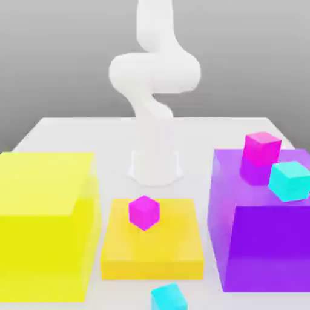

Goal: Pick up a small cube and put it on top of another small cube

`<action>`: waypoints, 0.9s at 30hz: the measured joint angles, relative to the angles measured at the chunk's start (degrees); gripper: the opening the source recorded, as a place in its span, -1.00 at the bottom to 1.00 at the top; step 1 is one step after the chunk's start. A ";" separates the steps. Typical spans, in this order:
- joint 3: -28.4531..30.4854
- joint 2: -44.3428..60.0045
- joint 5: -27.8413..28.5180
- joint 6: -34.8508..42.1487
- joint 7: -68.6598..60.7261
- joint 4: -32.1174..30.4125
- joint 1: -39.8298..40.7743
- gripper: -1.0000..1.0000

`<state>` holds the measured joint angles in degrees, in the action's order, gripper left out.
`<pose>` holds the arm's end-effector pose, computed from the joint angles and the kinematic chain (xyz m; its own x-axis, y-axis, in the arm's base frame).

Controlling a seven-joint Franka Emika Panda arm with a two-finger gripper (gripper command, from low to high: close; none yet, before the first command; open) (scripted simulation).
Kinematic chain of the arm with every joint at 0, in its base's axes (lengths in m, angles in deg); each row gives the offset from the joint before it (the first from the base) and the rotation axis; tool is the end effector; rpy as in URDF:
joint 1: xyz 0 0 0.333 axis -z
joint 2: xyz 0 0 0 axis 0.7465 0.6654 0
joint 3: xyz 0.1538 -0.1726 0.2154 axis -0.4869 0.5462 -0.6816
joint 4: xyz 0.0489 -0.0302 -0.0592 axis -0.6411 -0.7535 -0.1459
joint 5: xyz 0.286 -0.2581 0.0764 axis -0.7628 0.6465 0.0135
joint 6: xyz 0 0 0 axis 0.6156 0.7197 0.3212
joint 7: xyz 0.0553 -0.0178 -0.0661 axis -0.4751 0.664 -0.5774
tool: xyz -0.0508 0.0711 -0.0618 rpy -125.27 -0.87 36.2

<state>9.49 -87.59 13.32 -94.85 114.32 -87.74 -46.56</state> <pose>0.3804 0.0055 0.6775 0.5132 -0.6892 0.5114 -0.5424 -0.7223 -0.4291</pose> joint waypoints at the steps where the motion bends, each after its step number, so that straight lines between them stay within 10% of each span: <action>1: -0.80 2.29 1.28 -0.60 0.26 -0.12 0.69 0.00; 16: -5.14 33.96 14.72 -9.07 0.60 -1.77 5.22 0.00; 27: -7.76 53.79 9.12 -17.86 -9.97 -3.88 7.04 0.00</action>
<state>1.73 -33.80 22.44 -112.71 104.35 -91.62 -39.53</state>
